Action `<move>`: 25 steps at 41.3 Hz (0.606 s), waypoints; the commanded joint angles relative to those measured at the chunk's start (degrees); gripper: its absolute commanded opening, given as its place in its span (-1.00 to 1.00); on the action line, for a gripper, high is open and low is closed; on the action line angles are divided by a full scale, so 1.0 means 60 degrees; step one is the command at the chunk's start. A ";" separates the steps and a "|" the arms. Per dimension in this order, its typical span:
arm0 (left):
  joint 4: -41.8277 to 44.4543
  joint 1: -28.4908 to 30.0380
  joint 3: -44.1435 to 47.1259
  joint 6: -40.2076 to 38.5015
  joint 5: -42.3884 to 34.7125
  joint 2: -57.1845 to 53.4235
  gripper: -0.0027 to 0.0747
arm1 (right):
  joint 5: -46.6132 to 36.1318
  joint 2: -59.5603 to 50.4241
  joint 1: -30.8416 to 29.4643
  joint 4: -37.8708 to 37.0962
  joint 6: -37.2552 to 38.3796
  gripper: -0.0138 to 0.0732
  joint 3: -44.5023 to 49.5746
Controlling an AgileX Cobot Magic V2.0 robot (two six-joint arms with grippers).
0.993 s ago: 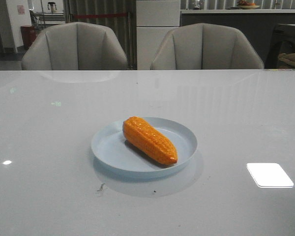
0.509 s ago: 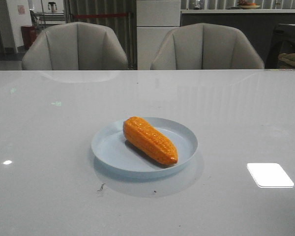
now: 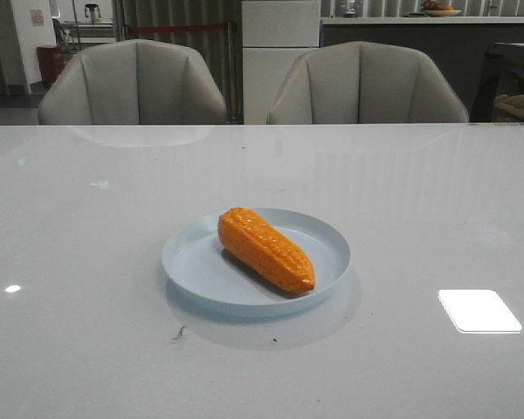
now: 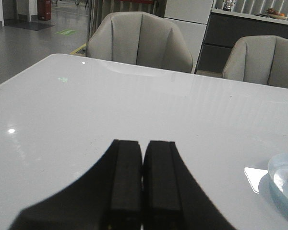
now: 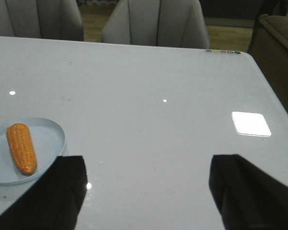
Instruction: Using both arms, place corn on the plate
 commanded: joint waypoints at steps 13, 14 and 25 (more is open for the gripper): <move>-0.0093 -0.0003 0.0359 -0.0045 -0.0760 -0.0165 -0.68 | -0.1569 -0.1698 -0.0025 0.0256 0.0006 0.75 0.0262; -0.0093 -0.0003 0.0359 -0.0045 -0.0760 -0.0165 -0.68 | -0.1672 -0.1686 -0.0025 0.0256 0.0006 0.75 0.0330; -0.0093 -0.0003 0.0359 -0.0045 -0.0741 -0.0147 -0.68 | -0.5461 -0.1660 -0.0025 0.0614 0.0006 0.43 0.2491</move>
